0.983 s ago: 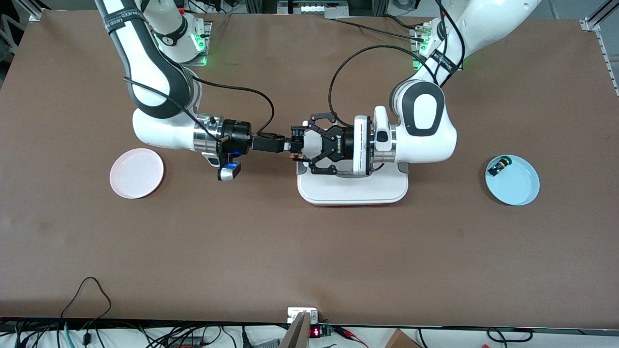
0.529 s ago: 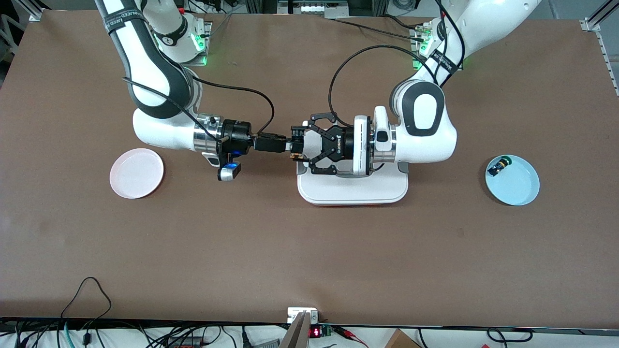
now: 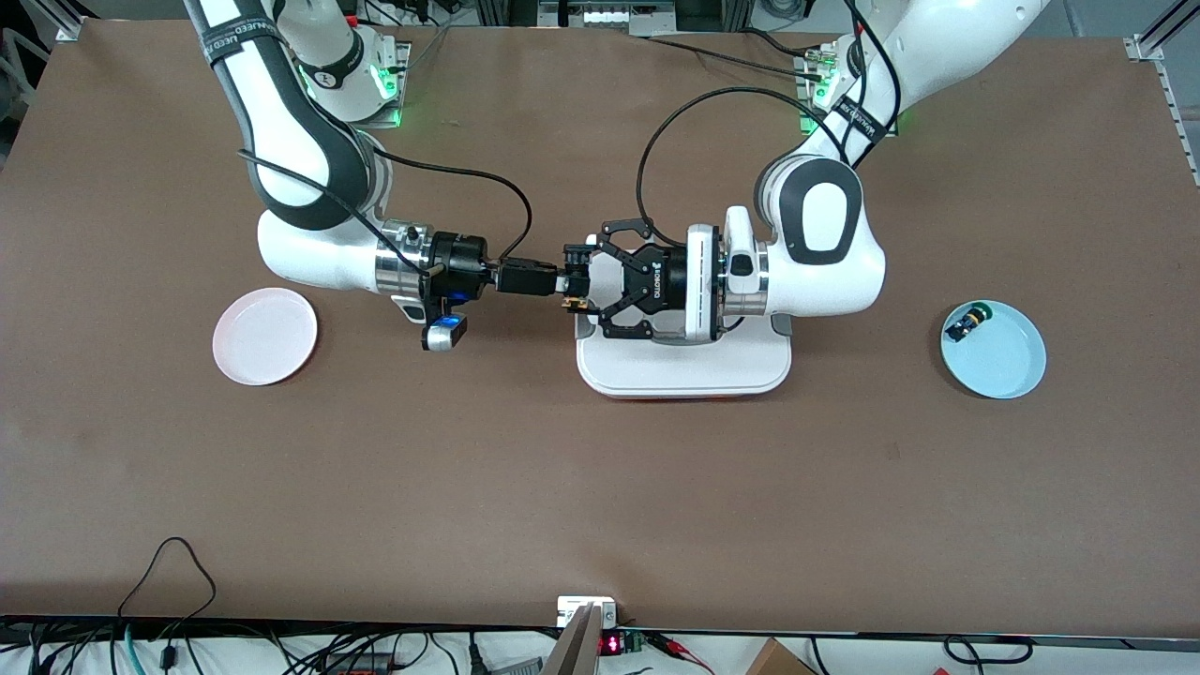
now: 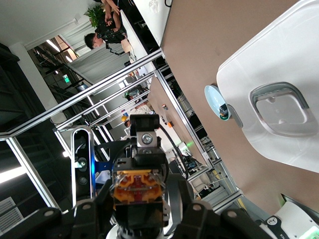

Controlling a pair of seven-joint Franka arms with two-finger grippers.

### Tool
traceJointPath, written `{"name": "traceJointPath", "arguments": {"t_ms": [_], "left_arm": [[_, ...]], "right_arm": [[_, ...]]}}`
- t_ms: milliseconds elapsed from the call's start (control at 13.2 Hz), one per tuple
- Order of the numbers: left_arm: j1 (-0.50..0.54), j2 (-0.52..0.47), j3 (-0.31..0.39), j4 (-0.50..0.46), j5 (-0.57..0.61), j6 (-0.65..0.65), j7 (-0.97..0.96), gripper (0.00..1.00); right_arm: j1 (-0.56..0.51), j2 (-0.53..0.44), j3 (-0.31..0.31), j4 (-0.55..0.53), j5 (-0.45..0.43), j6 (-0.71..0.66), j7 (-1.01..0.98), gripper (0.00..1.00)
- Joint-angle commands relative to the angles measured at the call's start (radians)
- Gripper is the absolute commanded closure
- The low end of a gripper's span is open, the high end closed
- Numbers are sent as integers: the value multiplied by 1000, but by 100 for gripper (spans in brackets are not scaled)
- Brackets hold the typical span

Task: Transfer orange switch to right arm and place
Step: 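Close the right gripper on the switch held by the left gripper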

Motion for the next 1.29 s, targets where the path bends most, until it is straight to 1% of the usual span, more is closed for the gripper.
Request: {"name": "traceJointPath", "arguments": {"t_ms": [0,76,151,227,378,454,983,1210], "left_arm": [[-1,2,-4,0,-38,6,37,30],[-1,0,-4,0,-38,4,39,0],[-1,0,-4,0,-38,4,39,0],[-1,0,-4,0,-38,4,39,0],[2,-1,-4,0,-38,-2,36,0],[5,-4,-4,-1,-37,-5,28,0],[19,-12,-4,-1,-24,-11,20,0],[34,-12,1,-1,-21,-46,2,0]], "right_arm": [[13,-12,-6,-11,18,12,1,53],[13,-12,-6,-11,18,11,-4,61],[13,-12,-6,-11,18,12,-5,70],[13,-12,-6,-11,18,11,-7,81],[11,-12,-6,-11,18,9,-7,98],[11,-12,-6,-11,18,8,-8,100],[2,-6,-6,-5,17,-1,-10,100],[-2,-6,-6,-4,17,-5,-10,100]]}}
